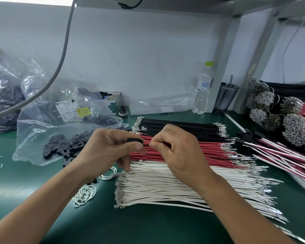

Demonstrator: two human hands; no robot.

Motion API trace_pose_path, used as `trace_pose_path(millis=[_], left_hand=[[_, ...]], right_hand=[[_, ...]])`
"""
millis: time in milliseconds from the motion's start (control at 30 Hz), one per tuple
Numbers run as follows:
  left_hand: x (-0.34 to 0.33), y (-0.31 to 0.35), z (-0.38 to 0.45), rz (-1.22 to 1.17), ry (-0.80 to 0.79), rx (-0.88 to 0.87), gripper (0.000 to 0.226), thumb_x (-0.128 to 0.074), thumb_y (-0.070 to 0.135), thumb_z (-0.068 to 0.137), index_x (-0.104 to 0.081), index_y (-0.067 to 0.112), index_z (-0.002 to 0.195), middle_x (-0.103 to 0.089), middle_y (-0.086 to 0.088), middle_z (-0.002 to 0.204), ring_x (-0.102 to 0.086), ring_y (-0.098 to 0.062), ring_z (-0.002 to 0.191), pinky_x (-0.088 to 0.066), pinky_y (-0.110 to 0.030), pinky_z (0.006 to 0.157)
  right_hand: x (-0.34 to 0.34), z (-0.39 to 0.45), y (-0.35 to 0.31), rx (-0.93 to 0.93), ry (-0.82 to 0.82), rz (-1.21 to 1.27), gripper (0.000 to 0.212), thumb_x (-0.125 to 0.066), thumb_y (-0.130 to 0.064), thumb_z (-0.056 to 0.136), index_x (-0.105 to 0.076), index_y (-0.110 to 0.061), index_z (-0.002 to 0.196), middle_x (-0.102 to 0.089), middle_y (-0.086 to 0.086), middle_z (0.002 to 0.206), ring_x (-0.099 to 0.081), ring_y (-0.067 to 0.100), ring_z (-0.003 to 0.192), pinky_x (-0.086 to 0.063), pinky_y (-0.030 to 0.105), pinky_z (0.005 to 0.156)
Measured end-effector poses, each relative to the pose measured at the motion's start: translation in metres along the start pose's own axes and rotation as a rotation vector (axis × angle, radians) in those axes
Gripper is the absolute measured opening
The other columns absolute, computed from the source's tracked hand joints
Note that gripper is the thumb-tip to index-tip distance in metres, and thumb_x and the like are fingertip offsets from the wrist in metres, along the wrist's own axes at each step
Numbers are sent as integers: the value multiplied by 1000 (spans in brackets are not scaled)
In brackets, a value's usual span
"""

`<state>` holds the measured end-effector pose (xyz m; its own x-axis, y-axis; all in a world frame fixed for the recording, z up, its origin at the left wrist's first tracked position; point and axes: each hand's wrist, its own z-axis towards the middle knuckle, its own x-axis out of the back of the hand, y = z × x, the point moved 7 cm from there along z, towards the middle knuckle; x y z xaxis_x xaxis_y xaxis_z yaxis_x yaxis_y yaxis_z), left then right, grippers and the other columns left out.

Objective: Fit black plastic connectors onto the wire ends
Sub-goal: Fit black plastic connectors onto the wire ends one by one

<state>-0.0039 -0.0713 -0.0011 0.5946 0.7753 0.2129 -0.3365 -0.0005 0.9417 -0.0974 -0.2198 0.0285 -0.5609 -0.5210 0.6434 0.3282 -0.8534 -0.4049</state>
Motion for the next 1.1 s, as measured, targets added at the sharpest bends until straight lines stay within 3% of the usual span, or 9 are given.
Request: trace_pose_path(millis=[167, 267, 333, 433, 500, 600, 800, 967, 1100], left_hand=[[-2, 0, 1, 20, -31, 14, 26, -79, 36, 77, -82, 24, 100, -81, -7, 91, -68, -22, 46, -52, -23, 45], [1, -2, 7, 29, 13, 13, 23, -79, 34, 78, -81, 25, 100, -81, -6, 91, -67, -22, 49, -50, -24, 43], [6, -4, 8, 32, 60, 17, 22, -80, 31, 77, -82, 23, 98, -80, -5, 84, -67, -21, 48, -48, -24, 42], [10, -11, 7, 7, 98, 63, 22, -82, 25, 75, -83, 19, 96, -77, -5, 68, -64, -16, 45, -47, -20, 40], [13, -17, 7, 24, 110, 87, 18, -83, 15, 79, -83, 19, 97, -78, -6, 71, -65, -16, 45, -48, -20, 41], [14, -20, 9, 49, 102, 93, 17, -82, 10, 84, -83, 20, 97, -80, -6, 83, -68, -17, 49, -50, -21, 42], [15, -22, 9, 48, 92, 93, 18, -83, 16, 81, -82, 24, 97, -81, -6, 85, -70, -20, 52, -53, -23, 44], [13, -20, 9, -40, 88, 109, 25, -83, 18, 71, -83, 17, 96, -79, -13, 80, -69, -19, 51, -55, -24, 46], [12, -20, 8, -72, 58, 134, 23, -82, 15, 74, -83, 12, 97, -79, -16, 87, -70, -19, 52, -53, -23, 47]], right_hand=[[3, 1, 2, 11, -15, -78, 12, -69, -32, 93, -71, -24, 84, -57, -17, 80, -56, 4, 75, -44, 24, 64], [17, 3, -5, 86, 108, -328, 10, -71, -37, 91, -73, -27, 89, -58, -16, 85, -50, 4, 81, -37, 20, 64], [15, 0, -17, 176, 127, -315, 10, -74, -34, 89, -74, -25, 94, -57, -12, 90, -48, 9, 84, -38, 19, 64], [-22, -9, -25, 191, -167, -215, 10, -72, -40, 88, -76, -32, 93, -59, -16, 90, -49, 9, 85, -44, 28, 62], [-43, -11, -21, 138, -321, -236, 13, -66, -42, 92, -76, -35, 97, -64, -17, 93, -49, 8, 89, -45, 31, 68], [-49, -12, -14, 69, -364, -175, 14, -63, -42, 95, -75, -35, 96, -64, -20, 93, -50, 3, 91, -47, 32, 75], [-47, -13, -4, -25, -404, -126, 8, -68, -42, 90, -73, -36, 90, -61, -24, 89, -53, -2, 90, -47, 30, 80], [-32, -7, 0, -74, -336, -55, 7, -62, -36, 96, -64, -36, 90, -62, -22, 87, -57, -3, 84, -44, 20, 72], [2, 4, 12, -116, -107, 69, 11, -69, -24, 93, -72, -34, 94, -62, -18, 85, -60, 5, 85, -46, 20, 70]])
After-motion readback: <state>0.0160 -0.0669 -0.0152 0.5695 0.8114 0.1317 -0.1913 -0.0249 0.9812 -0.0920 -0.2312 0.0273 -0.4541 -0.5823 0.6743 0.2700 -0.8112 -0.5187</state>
